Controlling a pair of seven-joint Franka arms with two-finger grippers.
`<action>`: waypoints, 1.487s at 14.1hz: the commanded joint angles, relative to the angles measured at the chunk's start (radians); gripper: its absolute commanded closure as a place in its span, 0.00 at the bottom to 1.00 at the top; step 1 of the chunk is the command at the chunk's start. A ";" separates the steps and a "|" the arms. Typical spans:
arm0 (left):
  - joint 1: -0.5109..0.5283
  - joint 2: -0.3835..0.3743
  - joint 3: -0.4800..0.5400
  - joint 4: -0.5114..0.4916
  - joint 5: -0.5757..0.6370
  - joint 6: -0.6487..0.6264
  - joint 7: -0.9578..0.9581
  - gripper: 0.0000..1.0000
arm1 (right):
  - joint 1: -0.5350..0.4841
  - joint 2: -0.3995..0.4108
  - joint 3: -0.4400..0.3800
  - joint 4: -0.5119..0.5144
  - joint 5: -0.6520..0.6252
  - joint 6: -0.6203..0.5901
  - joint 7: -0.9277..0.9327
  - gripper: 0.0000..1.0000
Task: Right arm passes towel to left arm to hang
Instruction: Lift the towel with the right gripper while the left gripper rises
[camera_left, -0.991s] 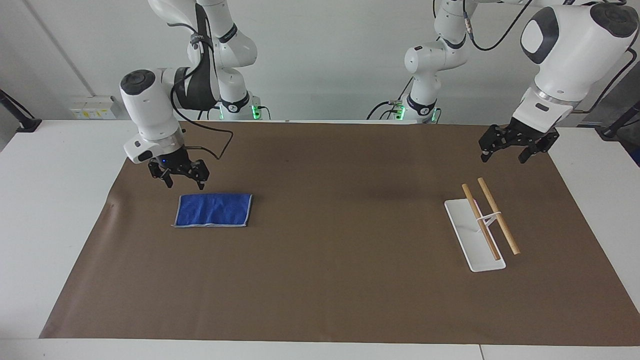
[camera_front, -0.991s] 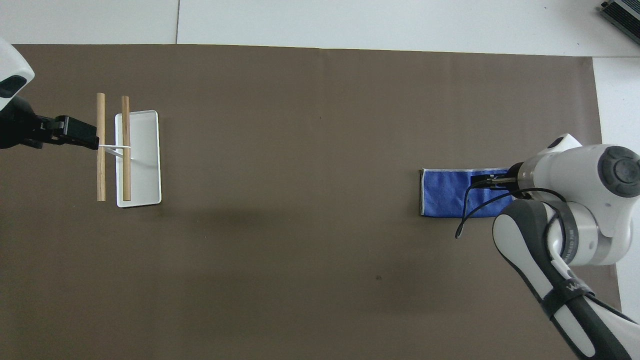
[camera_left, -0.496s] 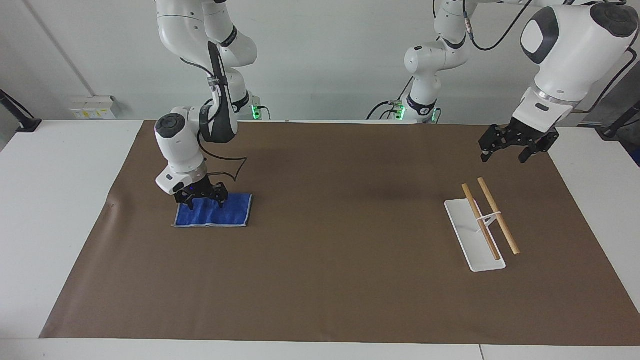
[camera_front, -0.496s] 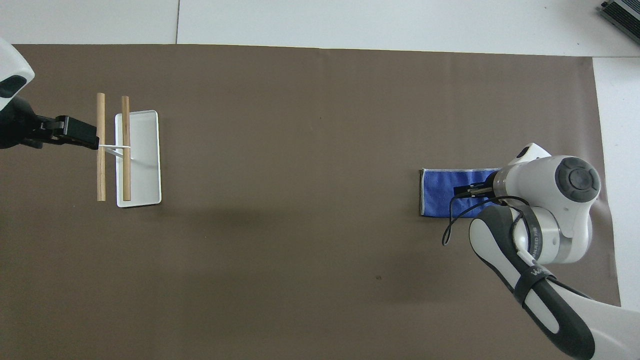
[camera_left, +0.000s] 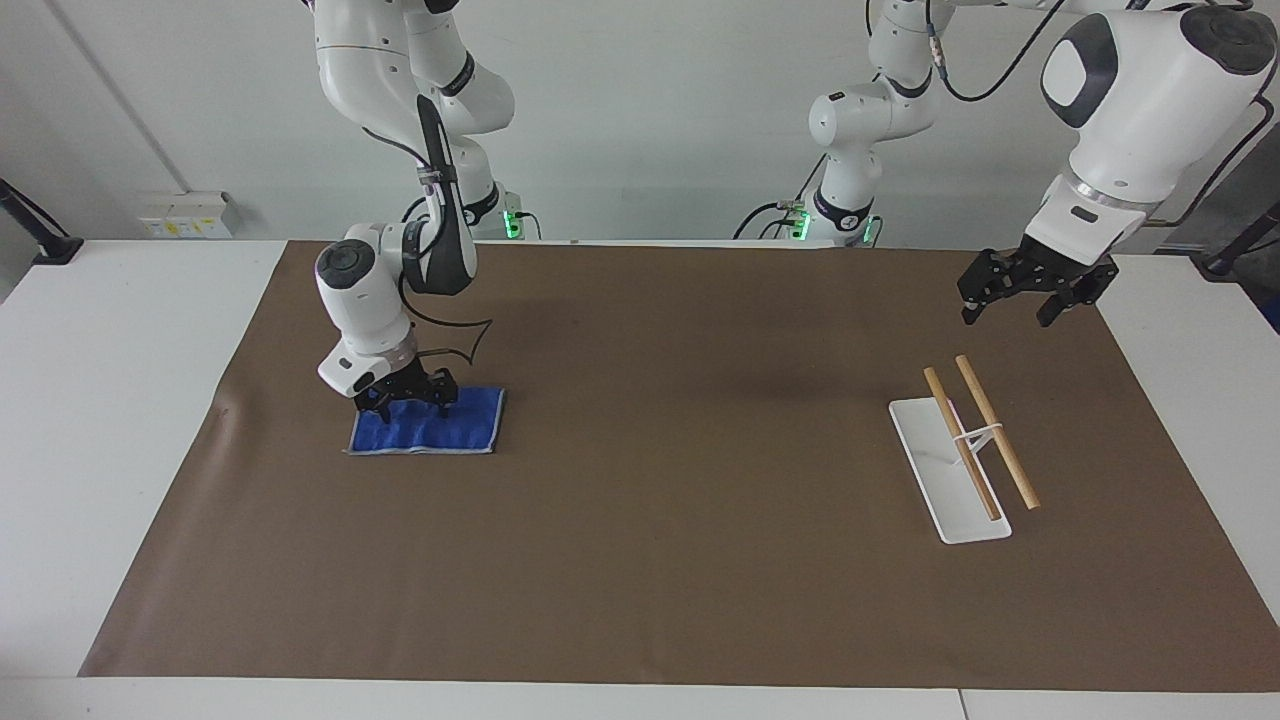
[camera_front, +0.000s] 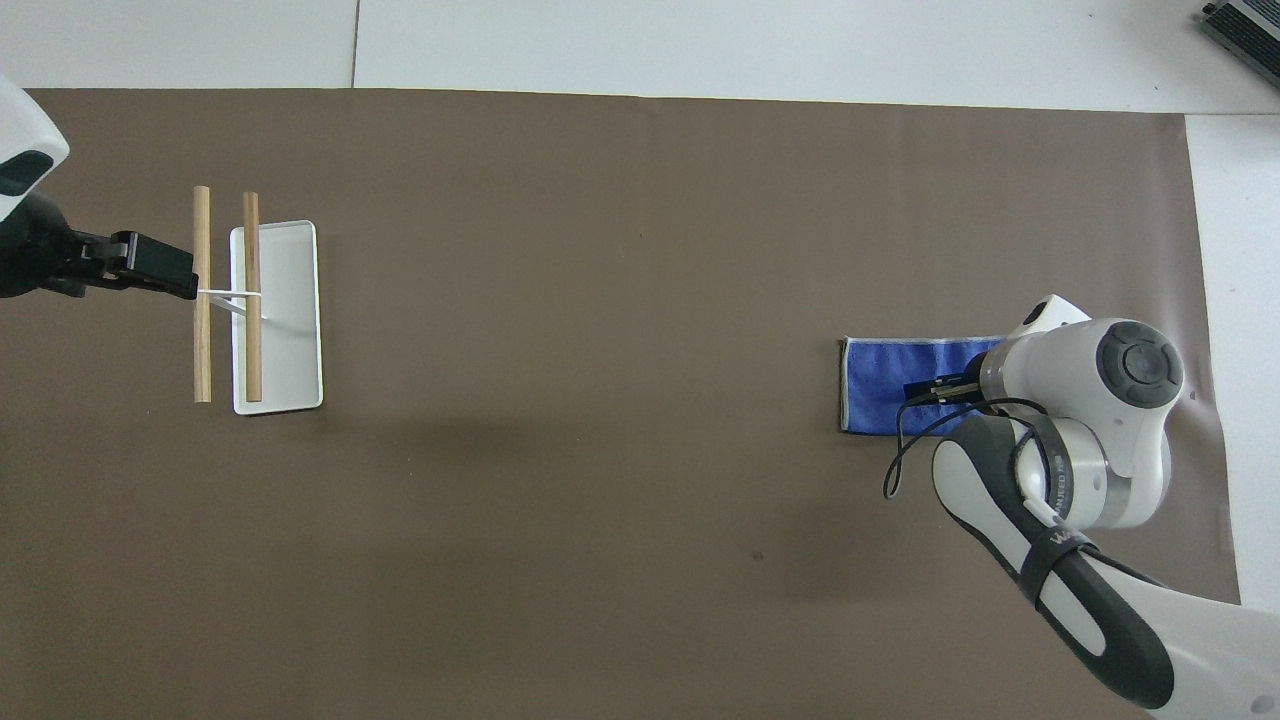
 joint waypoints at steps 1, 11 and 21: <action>0.000 -0.030 0.007 -0.033 0.010 0.016 0.015 0.00 | -0.008 0.003 0.005 -0.010 0.024 0.022 -0.023 0.60; 0.000 -0.028 0.007 -0.033 0.009 0.016 0.015 0.00 | 0.020 -0.044 0.006 0.071 0.025 -0.111 0.071 1.00; 0.000 -0.030 0.007 -0.033 0.009 0.016 0.015 0.00 | 0.029 -0.111 0.075 0.266 0.494 -0.275 0.097 1.00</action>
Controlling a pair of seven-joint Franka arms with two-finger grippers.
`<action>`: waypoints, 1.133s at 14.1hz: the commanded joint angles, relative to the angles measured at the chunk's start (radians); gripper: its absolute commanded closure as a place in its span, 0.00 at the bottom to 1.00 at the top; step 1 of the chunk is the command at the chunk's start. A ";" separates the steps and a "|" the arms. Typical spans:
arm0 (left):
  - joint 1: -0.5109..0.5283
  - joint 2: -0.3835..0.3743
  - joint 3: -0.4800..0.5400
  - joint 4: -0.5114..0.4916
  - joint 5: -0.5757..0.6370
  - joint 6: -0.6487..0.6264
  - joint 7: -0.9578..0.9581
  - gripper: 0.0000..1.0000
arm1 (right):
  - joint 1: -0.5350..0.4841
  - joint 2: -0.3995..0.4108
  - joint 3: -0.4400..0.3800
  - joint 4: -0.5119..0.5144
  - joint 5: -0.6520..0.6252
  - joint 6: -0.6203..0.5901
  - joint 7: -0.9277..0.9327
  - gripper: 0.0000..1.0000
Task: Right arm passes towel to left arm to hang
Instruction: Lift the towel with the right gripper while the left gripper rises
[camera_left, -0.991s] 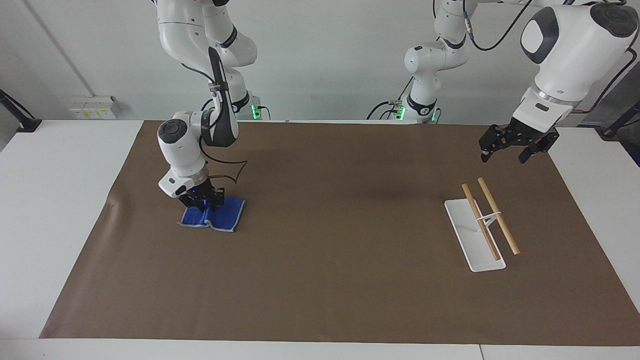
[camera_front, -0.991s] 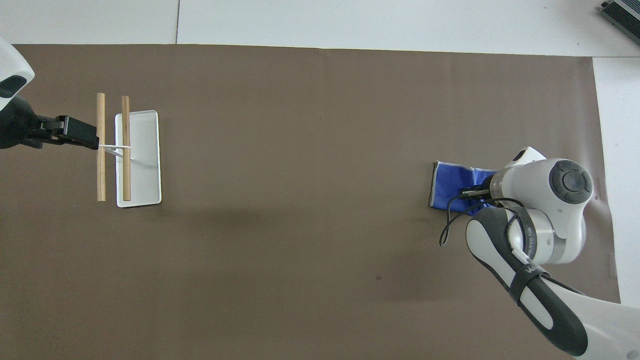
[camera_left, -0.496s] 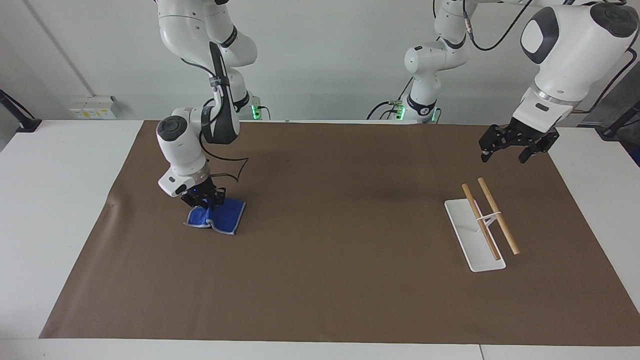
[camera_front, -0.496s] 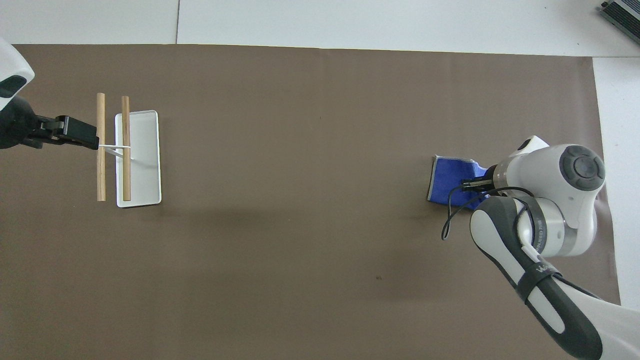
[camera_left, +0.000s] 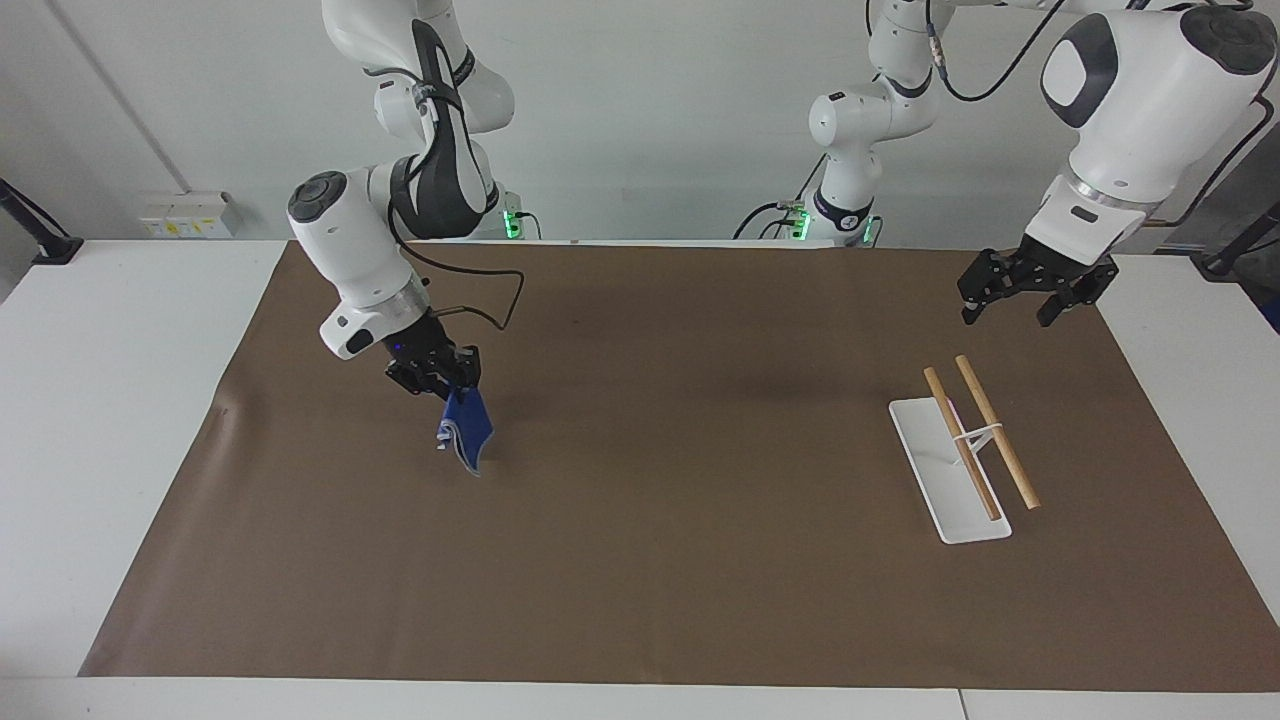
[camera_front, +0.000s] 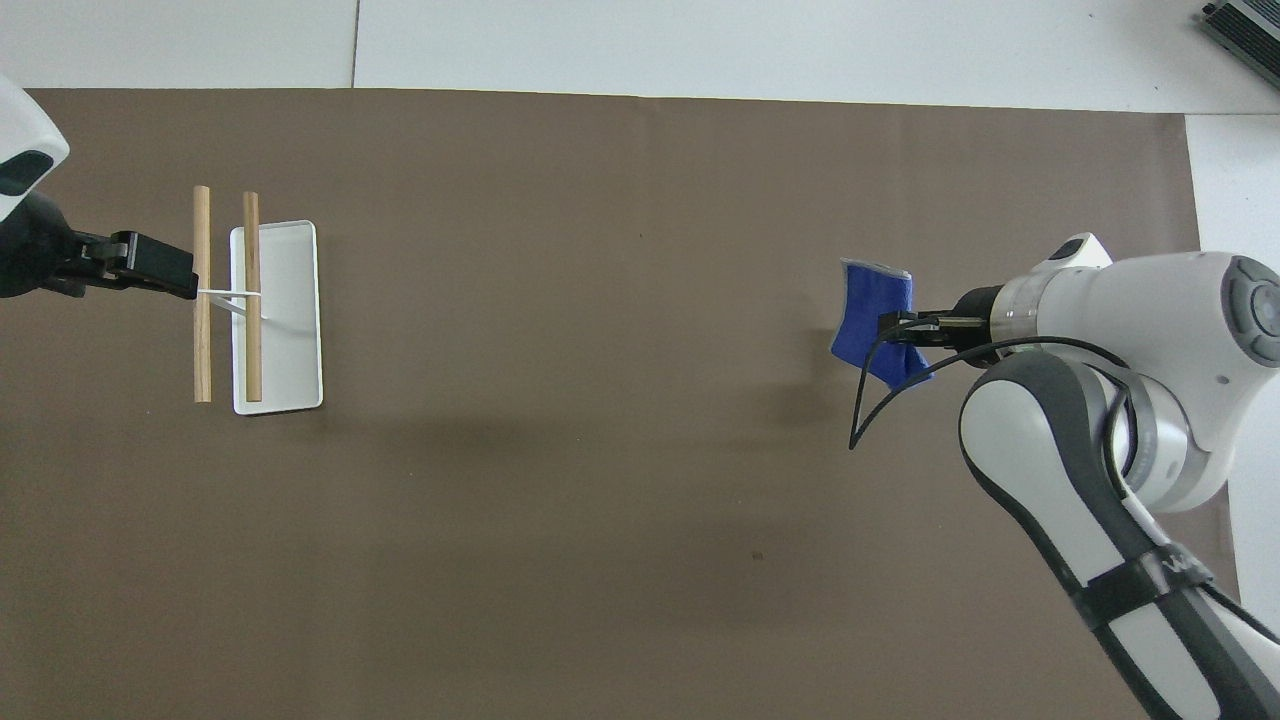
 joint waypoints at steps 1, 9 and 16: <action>0.000 -0.030 0.007 -0.033 0.009 0.018 0.015 0.00 | -0.005 0.016 0.007 0.058 0.153 -0.036 0.027 1.00; -0.006 -0.034 0.006 -0.036 0.009 0.018 0.012 0.00 | 0.120 0.008 0.009 0.059 0.653 0.002 0.334 1.00; -0.117 -0.122 -0.001 -0.189 0.006 0.002 -0.160 0.00 | 0.332 0.017 0.012 0.059 1.064 0.306 0.628 1.00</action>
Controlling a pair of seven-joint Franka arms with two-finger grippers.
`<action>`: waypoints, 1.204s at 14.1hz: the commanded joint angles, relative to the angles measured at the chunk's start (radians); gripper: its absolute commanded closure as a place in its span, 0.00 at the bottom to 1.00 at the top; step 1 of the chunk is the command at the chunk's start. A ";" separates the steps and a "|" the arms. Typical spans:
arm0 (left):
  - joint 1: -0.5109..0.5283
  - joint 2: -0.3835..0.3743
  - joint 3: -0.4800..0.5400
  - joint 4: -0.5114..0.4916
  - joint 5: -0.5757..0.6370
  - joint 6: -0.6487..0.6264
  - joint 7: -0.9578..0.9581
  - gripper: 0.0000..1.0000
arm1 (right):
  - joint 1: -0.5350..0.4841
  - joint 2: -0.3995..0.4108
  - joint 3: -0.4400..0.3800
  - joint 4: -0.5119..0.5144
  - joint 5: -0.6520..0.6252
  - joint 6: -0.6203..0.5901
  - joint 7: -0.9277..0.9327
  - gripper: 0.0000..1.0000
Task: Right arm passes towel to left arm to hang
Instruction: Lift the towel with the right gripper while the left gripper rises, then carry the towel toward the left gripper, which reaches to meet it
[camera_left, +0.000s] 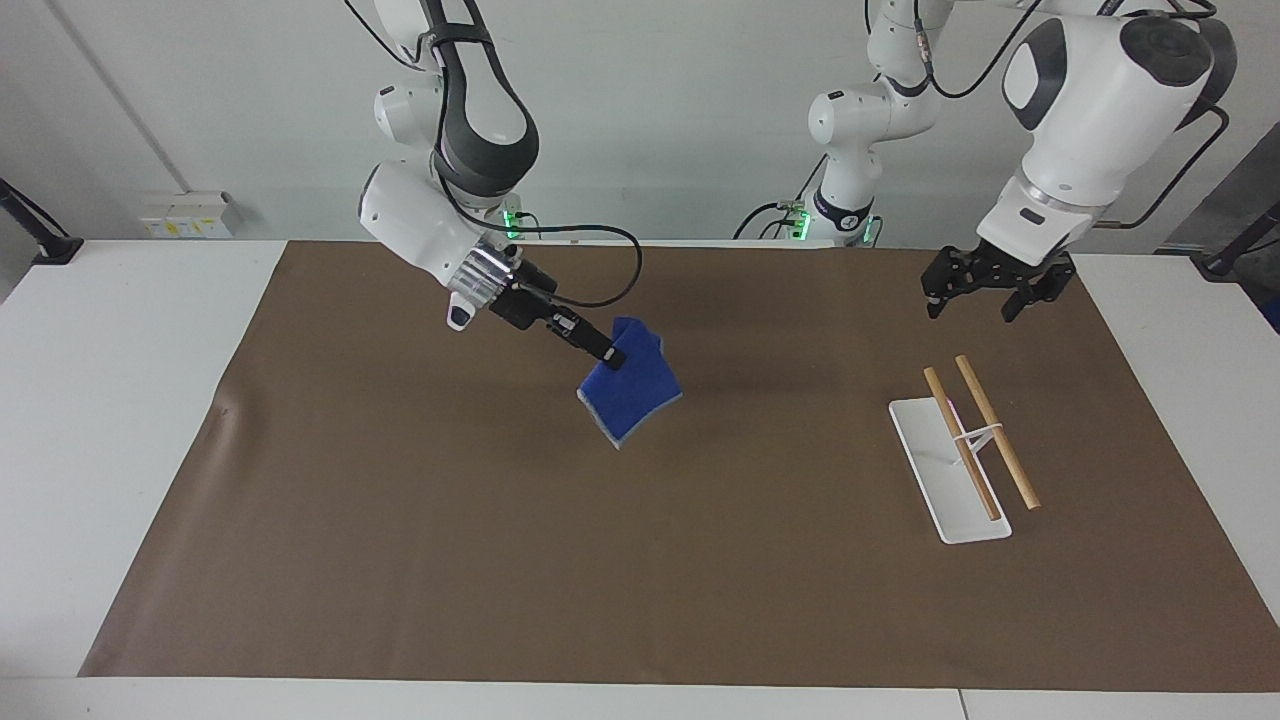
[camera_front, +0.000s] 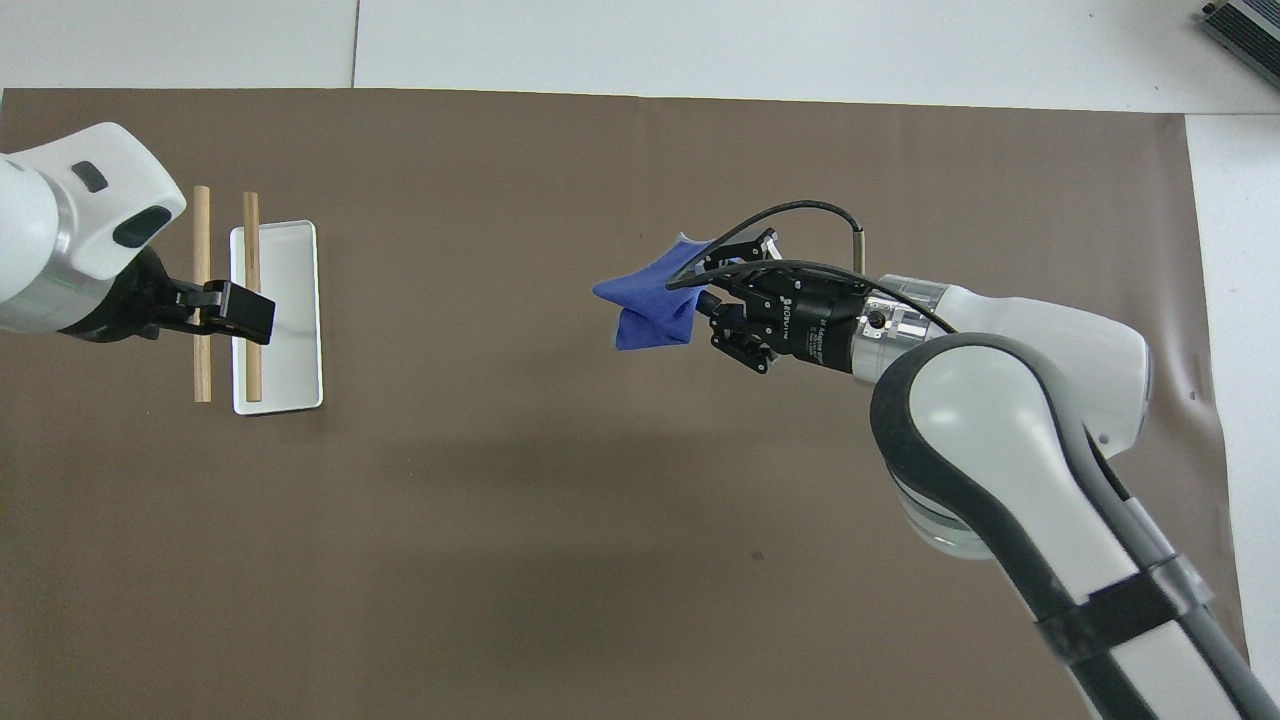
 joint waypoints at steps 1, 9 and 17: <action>-0.026 -0.054 0.012 -0.071 -0.003 0.023 -0.130 0.00 | 0.061 0.013 0.002 0.010 0.165 0.099 0.078 1.00; -0.013 -0.066 -0.008 -0.211 -0.115 0.544 -0.830 0.00 | 0.153 0.016 0.014 0.010 0.268 0.203 0.158 1.00; -0.013 -0.039 -0.096 -0.379 -0.115 0.931 -1.252 0.00 | 0.167 0.021 0.033 0.022 0.358 0.213 0.243 1.00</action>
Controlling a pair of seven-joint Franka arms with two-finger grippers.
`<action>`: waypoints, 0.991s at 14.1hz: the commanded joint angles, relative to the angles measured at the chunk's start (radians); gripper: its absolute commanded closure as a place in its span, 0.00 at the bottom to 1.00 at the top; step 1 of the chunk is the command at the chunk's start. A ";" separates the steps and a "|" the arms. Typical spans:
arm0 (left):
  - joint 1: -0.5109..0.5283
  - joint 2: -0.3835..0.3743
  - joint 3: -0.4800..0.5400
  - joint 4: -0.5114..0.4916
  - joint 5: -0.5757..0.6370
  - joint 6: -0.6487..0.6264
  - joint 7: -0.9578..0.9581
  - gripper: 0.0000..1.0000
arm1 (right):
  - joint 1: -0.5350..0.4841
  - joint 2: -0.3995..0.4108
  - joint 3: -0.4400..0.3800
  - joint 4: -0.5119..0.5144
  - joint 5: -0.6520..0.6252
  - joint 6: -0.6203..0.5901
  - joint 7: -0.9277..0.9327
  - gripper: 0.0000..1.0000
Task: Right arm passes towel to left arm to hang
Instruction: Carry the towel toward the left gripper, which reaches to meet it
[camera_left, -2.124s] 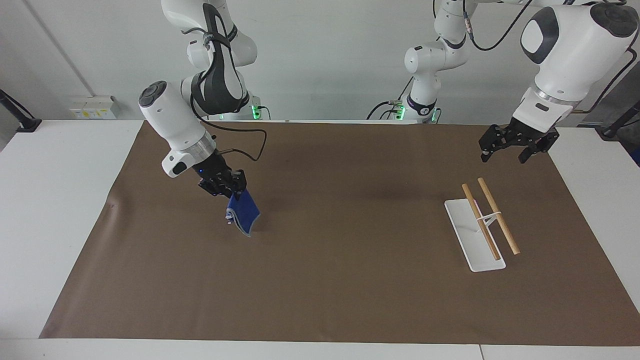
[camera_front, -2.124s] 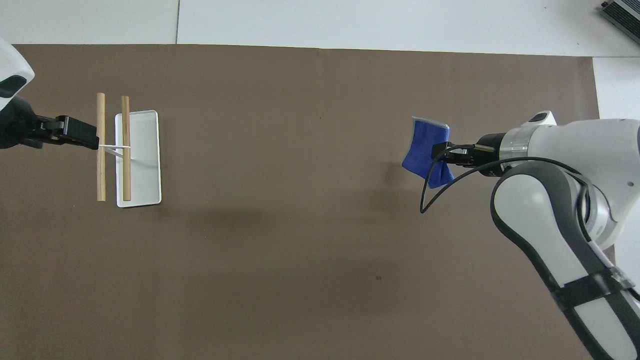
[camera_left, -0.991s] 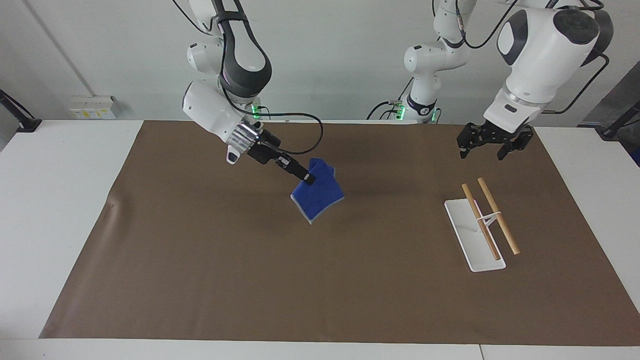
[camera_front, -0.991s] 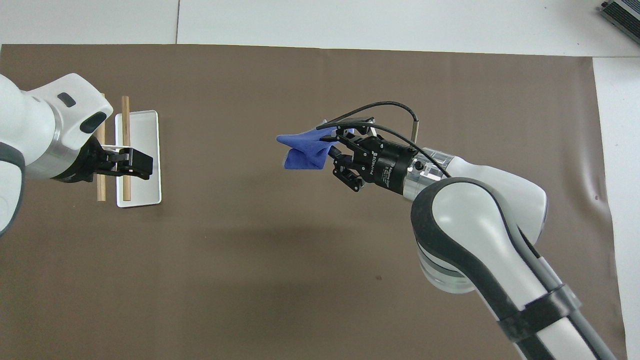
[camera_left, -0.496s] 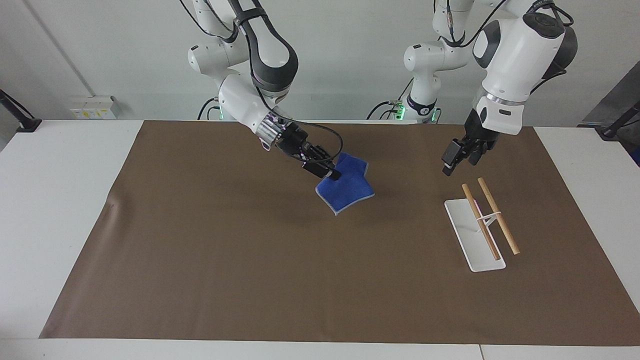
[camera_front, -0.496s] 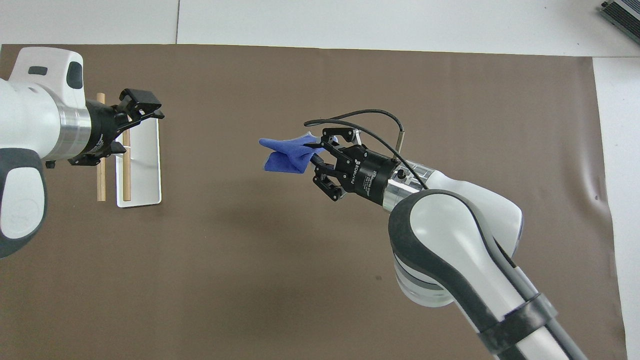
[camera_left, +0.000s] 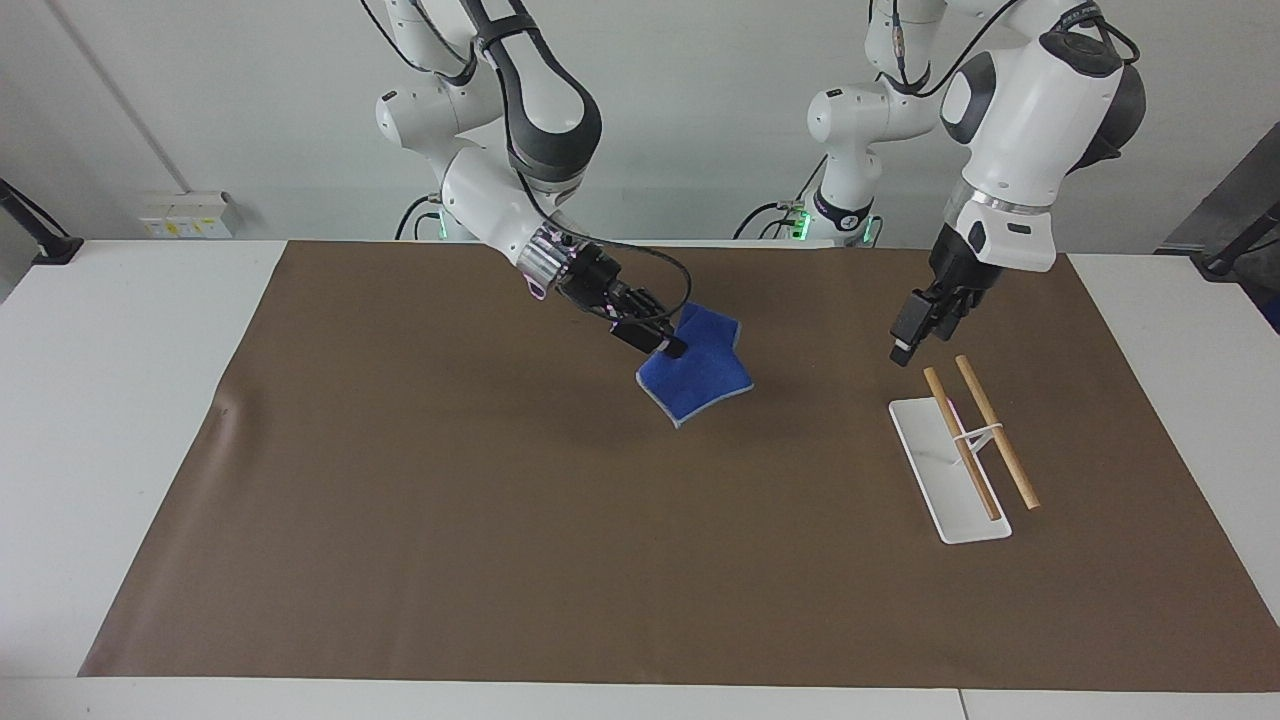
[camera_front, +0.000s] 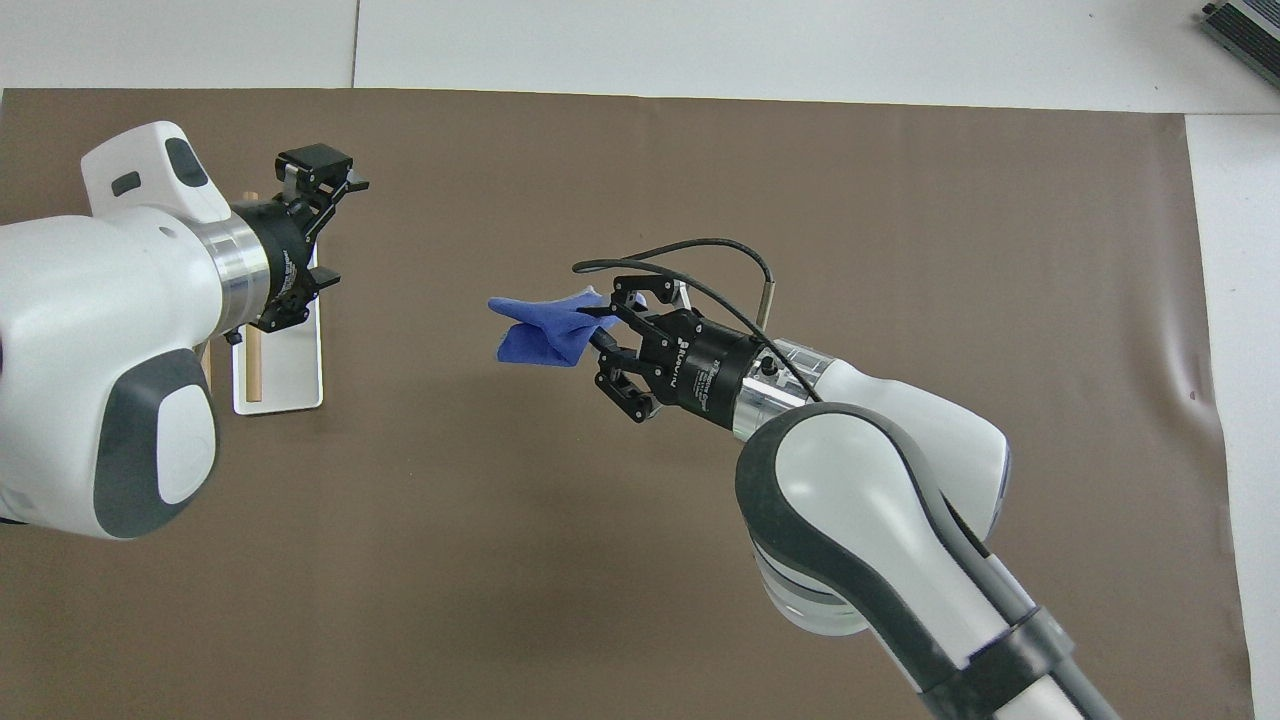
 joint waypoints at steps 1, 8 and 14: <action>0.010 0.010 -0.039 -0.062 -0.020 0.100 -0.097 0.00 | -0.005 0.009 0.013 0.020 0.099 0.026 0.024 1.00; 0.005 0.028 -0.156 -0.052 -0.019 0.129 -0.309 0.00 | 0.026 0.009 0.033 0.019 0.087 0.092 -0.061 1.00; 0.011 0.030 -0.196 -0.056 -0.019 0.140 -0.357 0.00 | 0.026 0.016 0.035 0.016 0.087 0.089 -0.120 1.00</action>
